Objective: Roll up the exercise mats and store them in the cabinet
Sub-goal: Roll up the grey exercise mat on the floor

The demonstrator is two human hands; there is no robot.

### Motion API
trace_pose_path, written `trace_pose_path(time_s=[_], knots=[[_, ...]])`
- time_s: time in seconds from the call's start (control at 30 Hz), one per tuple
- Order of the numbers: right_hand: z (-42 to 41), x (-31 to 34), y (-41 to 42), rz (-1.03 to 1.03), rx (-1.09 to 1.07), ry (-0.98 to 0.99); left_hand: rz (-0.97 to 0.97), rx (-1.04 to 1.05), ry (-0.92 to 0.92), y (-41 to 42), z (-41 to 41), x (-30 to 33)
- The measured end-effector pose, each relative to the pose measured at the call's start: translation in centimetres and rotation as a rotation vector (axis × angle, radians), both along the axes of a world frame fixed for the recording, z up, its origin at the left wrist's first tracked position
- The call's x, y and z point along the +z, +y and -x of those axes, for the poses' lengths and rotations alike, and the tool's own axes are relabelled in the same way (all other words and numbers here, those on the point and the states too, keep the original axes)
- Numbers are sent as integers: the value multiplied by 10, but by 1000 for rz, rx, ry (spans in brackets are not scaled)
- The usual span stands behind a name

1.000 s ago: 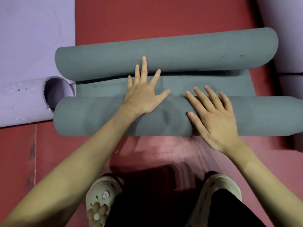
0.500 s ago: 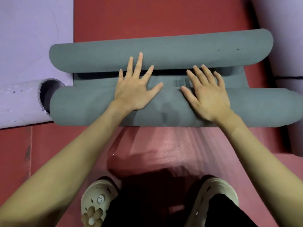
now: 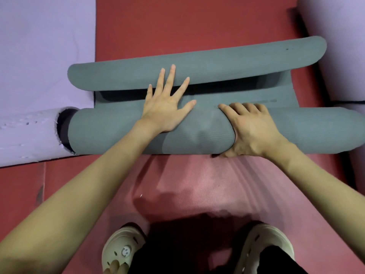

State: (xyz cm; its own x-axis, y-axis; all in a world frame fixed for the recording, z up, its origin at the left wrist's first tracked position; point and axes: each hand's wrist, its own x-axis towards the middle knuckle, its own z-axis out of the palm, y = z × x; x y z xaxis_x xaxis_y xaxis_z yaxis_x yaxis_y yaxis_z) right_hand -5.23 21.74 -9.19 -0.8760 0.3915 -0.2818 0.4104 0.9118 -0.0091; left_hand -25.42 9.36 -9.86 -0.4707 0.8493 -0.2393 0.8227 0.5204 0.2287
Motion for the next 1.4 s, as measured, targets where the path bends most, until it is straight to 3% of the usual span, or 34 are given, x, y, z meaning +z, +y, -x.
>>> trace_pose_path(time_s=[0.17,0.43,0.67,0.9,1.13,1.4], knots=[[5,10,6,24,52,-40,-55,-18,104,-22,-11,-2],[-19,27,-16,194,55,-168,4,-55,47,-54,-50,10],[-13,25,-7,321,9,-117,-5,-32,108,-43,-46,1],[-41,17,-27,183,-75,280,-20,-46,41,-14,-18,-1],[-33,5,-26,-84,-58,276,-27,-91,49,-23,-17,7],[-8,0,-5,-85,-161,331,-16,-64,123,-7,-12,3]])
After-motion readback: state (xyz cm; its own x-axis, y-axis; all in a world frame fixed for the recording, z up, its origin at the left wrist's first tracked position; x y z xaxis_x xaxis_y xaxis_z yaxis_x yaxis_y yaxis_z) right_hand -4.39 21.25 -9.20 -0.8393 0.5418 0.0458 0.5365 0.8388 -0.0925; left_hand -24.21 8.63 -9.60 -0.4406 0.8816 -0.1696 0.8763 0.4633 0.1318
